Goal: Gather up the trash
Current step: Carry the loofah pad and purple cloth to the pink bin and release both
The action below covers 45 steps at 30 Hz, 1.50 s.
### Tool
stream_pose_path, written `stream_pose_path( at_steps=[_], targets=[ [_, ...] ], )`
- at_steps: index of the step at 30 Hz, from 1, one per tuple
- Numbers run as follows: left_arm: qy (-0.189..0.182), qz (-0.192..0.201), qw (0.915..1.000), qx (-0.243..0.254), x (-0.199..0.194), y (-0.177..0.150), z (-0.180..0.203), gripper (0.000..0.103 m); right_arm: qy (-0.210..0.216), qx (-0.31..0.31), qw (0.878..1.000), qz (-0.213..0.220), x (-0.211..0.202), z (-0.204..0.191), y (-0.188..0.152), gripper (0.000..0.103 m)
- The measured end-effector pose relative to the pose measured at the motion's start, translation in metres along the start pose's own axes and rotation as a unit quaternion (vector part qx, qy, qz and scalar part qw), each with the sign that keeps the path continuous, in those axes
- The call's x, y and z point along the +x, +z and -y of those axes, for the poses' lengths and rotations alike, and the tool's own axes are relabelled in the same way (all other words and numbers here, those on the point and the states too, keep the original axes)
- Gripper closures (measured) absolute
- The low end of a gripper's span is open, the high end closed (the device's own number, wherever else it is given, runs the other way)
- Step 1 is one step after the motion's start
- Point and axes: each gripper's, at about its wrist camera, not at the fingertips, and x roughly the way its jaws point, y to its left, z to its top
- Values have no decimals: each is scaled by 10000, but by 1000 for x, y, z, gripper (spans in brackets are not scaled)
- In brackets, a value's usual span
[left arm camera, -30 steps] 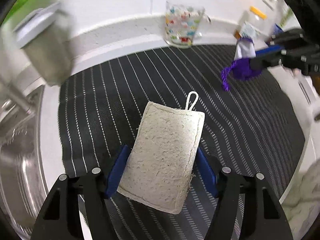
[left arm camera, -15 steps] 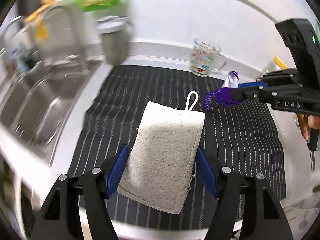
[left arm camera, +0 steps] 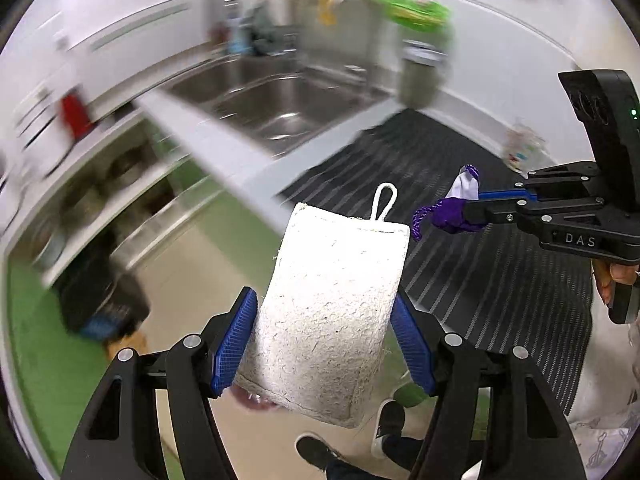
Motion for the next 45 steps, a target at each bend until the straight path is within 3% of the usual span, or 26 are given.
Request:
stream_pose_path(
  at_steps=[8,13,16,21,32,35,37,38,45],
  targets=[
    [545,14,9941,-942,-35,-73,-88,38,600,-689,9954,-291,69,-109,19,96],
    [510,6,9914,-1208,-25,-105,-128,38,556,-731,9941,-585,121,-151,18,96],
    [415,-87,9911,-1265,2,-117,-147,38,448,-627,9946,-695,153,-162,15,96],
    [287,-276,9904,-1320,78,-151,-179,38,299,-468,9952,-809,219,-156,-4,96],
    [31,-569,9877,-1453,270,-243,-209,37,235,-298,9936,-1067,379,-104,-93,96],
    [-45,-593,9865,-1523,294,-257,-211,34,232,-277,9930,-1128,403,-95,-107,96],
    [-9,-591,9854,-1599,306,-264,-213,9,233,-272,9925,-1168,415,-90,-114,96],
    [-17,-542,9851,-1635,309,-267,-214,6,237,-275,9922,-1189,418,-90,-116,96],
    [102,-611,9817,-1799,314,-279,-217,6,309,-367,9905,-1287,440,-97,-119,96]
  ],
)
